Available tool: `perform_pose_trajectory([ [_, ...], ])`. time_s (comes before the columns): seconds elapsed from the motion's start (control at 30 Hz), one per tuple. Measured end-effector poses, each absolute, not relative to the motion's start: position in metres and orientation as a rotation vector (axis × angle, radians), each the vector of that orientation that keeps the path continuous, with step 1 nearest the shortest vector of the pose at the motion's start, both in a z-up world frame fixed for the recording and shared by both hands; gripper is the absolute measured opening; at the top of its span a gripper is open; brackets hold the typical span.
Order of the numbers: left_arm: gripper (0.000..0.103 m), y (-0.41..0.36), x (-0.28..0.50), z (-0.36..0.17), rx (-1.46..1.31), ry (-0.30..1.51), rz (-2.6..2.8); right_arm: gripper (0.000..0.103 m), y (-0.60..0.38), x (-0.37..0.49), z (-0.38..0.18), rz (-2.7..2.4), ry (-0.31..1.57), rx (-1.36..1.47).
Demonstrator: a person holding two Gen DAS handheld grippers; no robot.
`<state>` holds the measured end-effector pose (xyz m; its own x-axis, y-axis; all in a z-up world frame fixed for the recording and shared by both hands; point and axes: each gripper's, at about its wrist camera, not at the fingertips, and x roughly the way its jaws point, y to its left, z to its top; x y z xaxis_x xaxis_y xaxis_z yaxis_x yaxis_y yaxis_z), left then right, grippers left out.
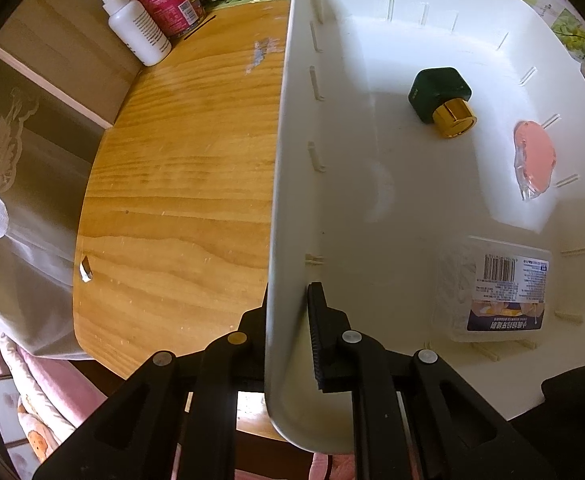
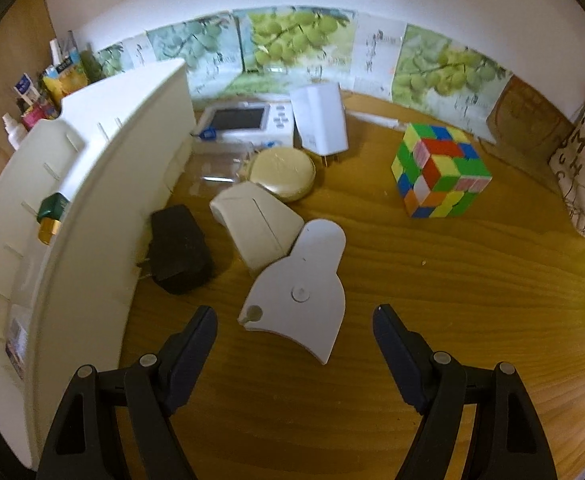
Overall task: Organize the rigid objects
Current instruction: 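Move the right tool to the white plastic holder and grasp it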
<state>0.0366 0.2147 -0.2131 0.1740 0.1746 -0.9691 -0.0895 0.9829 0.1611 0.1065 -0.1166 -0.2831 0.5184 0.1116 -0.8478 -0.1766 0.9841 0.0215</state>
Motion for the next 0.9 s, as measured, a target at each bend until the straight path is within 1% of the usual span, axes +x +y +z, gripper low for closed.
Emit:
perform_pose_trajectory([
  [0.43,0.016,0.214,0.037,-0.213,0.035,1.400,0.236,0.081,-0.119,0.125,-0.298,0.185,1.099,-0.056],
  [0.7,0.017,0.213,0.038,-0.214,0.041,1.410,0.248,0.081,-0.117,0.129,-0.299,0.196,1.097,-0.072],
  [0.83,0.017,0.211,0.039,-0.214,0.046,1.414,0.250,0.075,-0.119,0.128,-0.298,0.200,1.087,-0.062],
  [0.9,0.017,0.211,0.039,-0.214,0.046,1.414,0.250,0.071,-0.119,0.126,-0.296,0.202,1.081,-0.062],
])
